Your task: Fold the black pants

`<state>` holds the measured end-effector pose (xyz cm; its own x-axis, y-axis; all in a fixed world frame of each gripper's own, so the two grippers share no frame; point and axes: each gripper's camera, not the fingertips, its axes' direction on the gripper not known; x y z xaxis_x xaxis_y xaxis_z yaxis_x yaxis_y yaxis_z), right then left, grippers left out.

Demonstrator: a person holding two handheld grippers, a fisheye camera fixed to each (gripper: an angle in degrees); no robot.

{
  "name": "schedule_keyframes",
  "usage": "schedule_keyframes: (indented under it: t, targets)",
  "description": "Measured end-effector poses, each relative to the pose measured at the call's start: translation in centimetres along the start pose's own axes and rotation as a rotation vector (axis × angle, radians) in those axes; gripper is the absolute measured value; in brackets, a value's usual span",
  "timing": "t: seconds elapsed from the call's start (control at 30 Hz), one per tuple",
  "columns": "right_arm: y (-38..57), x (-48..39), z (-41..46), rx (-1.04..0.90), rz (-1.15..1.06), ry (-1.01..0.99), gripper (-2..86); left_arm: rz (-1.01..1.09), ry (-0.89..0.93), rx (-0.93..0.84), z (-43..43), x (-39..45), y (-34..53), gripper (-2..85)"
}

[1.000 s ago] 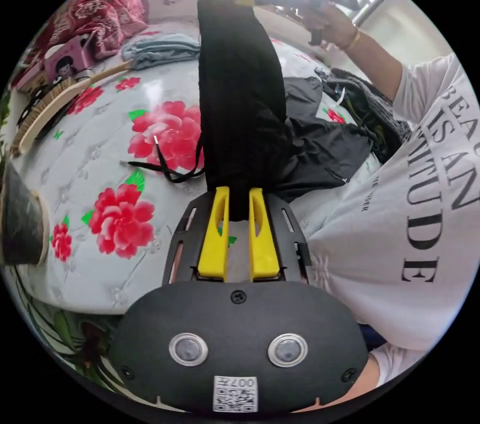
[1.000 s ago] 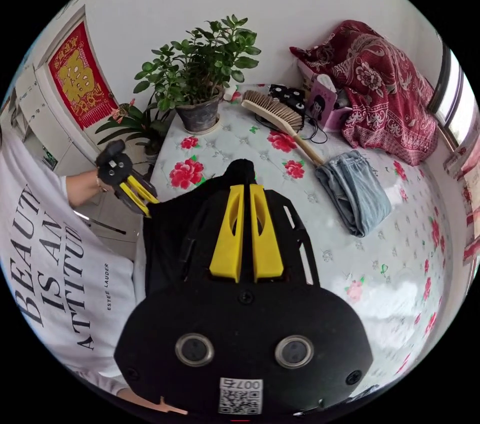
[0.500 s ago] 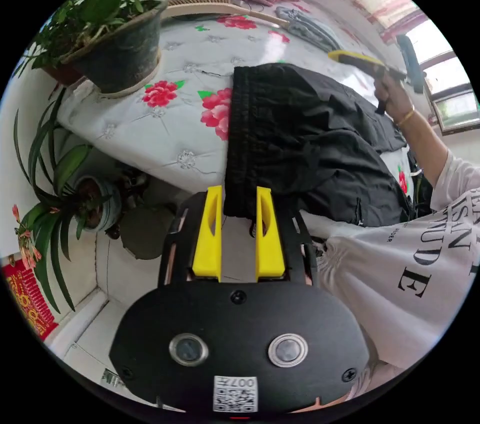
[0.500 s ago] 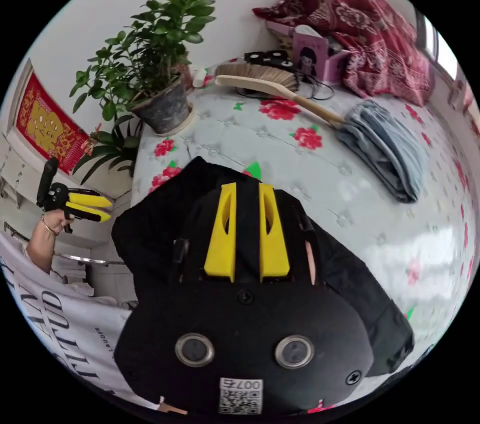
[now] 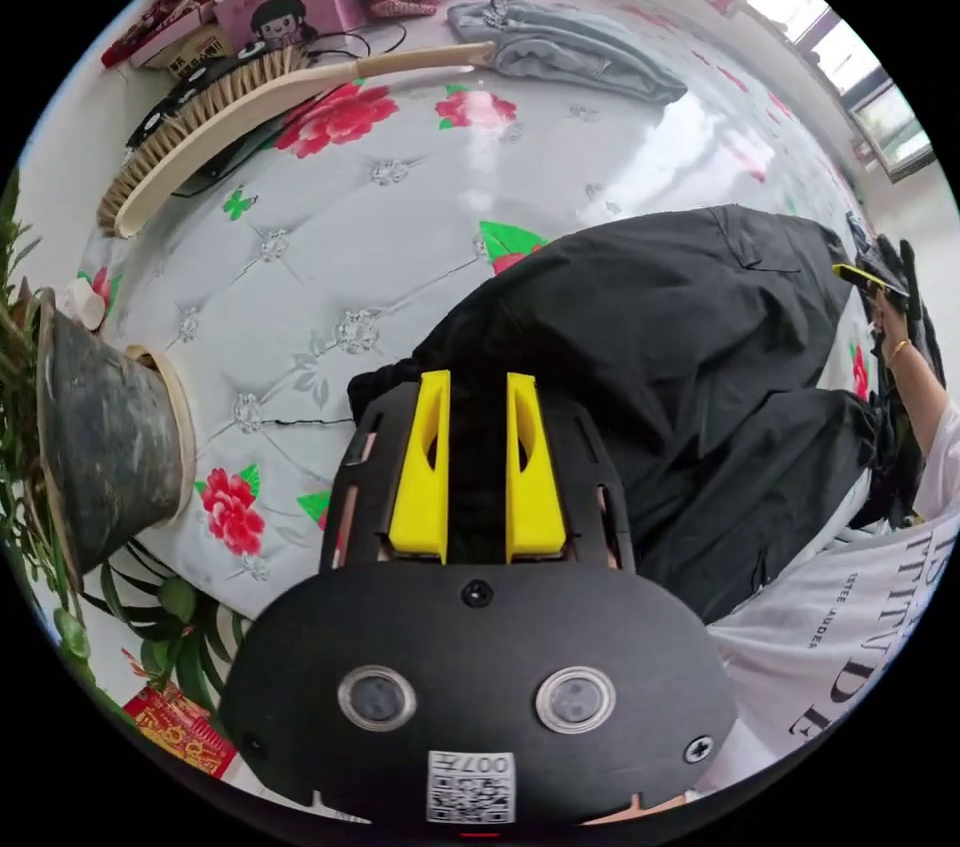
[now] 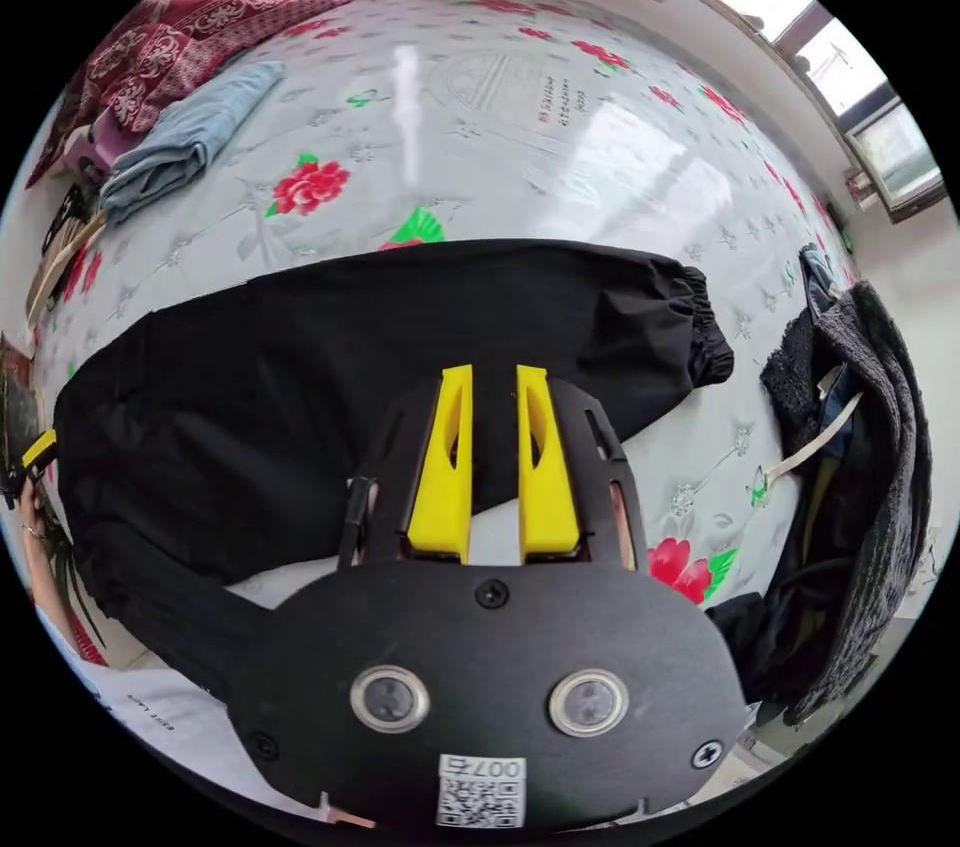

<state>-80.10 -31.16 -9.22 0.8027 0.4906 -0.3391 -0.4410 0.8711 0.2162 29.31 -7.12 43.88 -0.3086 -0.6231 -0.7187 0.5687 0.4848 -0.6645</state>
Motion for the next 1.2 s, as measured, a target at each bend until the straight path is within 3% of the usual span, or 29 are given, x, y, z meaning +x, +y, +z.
schedule_keyframes:
  t: [0.1, 0.4, 0.57, 0.7, 0.9, 1.03, 1.2]
  targets:
    - [-1.2, 0.9, 2.7, 0.002, 0.062, 0.091, 5.9, 0.011, -0.143, 0.007, 0.6, 1.3, -2.2, 5.3]
    - [-5.6, 1.9, 5.3, 0.231, 0.062, -0.109, 6.6, -0.086, -0.329, 0.102, 1.5, 1.7, -7.4, 3.3]
    - [-7.1, 1.8, 4.8, 0.169, 0.116, -0.184, 6.6, -0.176, -0.267, 0.126, 1.0, 0.7, -8.1, 5.1]
    - [-1.3, 1.8, 0.4, 0.316, 0.084, -0.285, 7.1, -0.28, -0.216, 0.164, -2.4, -0.2, -3.4, 6.4]
    - [12.9, 1.1, -1.6, 0.221, 0.039, -0.341, 7.8, -0.39, -0.195, 0.152, -6.2, 0.0, 8.9, 7.2]
    - [24.6, 3.3, -1.1, 0.095, 0.192, -0.355, 8.2, -0.481, -0.085, 0.093, -5.8, -0.5, 16.2, 9.0]
    - [37.6, 8.1, -0.6, 0.018, 0.484, -0.316, 8.6, -0.482, -0.004, 0.002, -3.9, -1.0, 19.3, 12.0]
